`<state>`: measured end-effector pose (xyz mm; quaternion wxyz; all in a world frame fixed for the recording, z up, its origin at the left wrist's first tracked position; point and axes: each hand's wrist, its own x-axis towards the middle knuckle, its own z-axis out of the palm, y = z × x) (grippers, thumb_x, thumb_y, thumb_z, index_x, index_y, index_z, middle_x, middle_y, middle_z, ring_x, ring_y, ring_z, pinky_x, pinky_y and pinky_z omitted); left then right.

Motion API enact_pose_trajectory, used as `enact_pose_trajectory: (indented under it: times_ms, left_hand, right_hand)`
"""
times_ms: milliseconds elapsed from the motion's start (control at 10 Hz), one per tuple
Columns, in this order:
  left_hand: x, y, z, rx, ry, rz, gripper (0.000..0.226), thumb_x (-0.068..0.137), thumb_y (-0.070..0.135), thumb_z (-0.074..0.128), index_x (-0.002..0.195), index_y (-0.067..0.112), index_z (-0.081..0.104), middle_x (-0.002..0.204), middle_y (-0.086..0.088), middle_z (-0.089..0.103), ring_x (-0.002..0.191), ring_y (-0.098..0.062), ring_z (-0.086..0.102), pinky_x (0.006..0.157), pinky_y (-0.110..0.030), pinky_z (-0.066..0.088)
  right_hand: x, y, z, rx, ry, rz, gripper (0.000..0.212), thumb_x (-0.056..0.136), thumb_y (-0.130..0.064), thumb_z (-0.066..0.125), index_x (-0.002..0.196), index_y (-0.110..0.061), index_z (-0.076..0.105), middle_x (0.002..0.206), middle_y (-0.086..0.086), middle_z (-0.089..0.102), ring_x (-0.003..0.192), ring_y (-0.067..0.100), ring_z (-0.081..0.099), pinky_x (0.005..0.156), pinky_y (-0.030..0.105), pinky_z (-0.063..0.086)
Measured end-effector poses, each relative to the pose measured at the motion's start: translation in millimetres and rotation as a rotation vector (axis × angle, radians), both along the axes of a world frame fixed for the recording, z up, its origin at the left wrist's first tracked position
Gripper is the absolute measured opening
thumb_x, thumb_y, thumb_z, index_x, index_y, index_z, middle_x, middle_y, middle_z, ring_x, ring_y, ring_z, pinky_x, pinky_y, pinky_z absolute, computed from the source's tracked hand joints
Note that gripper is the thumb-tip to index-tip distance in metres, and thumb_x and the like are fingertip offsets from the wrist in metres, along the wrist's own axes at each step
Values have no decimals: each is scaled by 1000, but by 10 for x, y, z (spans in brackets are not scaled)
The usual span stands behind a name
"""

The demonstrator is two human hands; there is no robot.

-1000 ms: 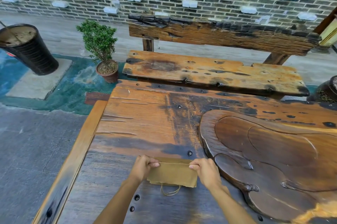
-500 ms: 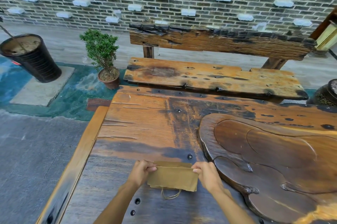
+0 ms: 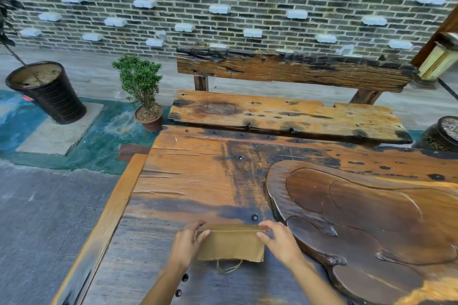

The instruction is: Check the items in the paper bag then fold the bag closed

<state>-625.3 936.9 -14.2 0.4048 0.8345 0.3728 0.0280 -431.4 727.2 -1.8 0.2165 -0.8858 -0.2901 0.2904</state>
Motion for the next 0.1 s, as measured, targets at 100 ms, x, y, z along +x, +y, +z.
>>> enact_pose_trajectory:
  times_ms: [100]
  left_hand:
    - [-28,-103,68,113,-86,-1,37,97,38,57,128,20,62,129,3,64,113,-14,61,93,-30,51]
  right_hand:
    - [-69,-31,59,49,-74,1,41,97,-45,52,136,-31,57,135,-9,61,128,10,52,105,26,40]
